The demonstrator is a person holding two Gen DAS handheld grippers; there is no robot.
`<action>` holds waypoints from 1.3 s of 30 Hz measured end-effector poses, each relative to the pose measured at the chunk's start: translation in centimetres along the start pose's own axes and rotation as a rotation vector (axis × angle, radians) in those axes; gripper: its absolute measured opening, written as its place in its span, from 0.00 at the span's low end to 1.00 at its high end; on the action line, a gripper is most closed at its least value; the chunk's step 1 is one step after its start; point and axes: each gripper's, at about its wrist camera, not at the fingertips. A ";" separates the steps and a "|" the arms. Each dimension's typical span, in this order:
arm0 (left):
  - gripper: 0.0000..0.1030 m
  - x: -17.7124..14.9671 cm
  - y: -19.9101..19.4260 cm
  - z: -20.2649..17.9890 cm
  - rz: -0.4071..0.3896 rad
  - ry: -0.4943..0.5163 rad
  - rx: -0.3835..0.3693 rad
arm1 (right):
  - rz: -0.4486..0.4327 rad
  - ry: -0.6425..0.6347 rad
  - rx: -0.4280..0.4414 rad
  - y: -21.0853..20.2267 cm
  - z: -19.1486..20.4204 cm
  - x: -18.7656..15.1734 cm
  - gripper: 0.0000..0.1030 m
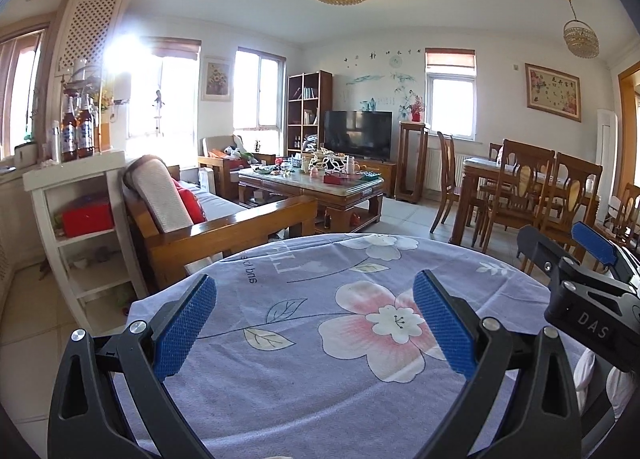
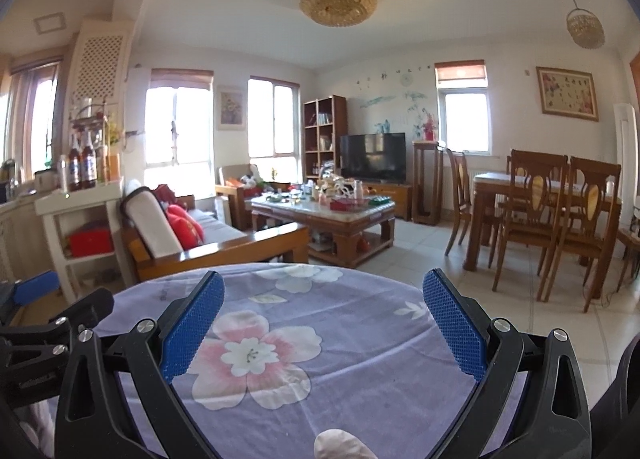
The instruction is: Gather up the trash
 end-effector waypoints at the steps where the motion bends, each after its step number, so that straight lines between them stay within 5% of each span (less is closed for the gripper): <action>1: 0.95 0.0 0.0 0.0 -0.002 0.001 0.005 | 0.001 0.001 0.001 0.0 0.0 0.0 0.95; 10: 0.95 0.2 -0.5 0.9 -0.018 -0.040 0.074 | -0.033 -0.009 0.003 -0.8 0.1 0.6 0.95; 39: 0.95 0.4 -1.0 0.5 -0.030 -0.021 0.075 | -0.035 0.012 -0.005 -0.9 0.0 0.9 0.95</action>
Point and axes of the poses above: each gripper's, at about its wrist camera, not at the fingertips, and y roughly the way its jaws point, z to its left, x to its top, and after that the axes turned 6 degrees about -z, right-handed
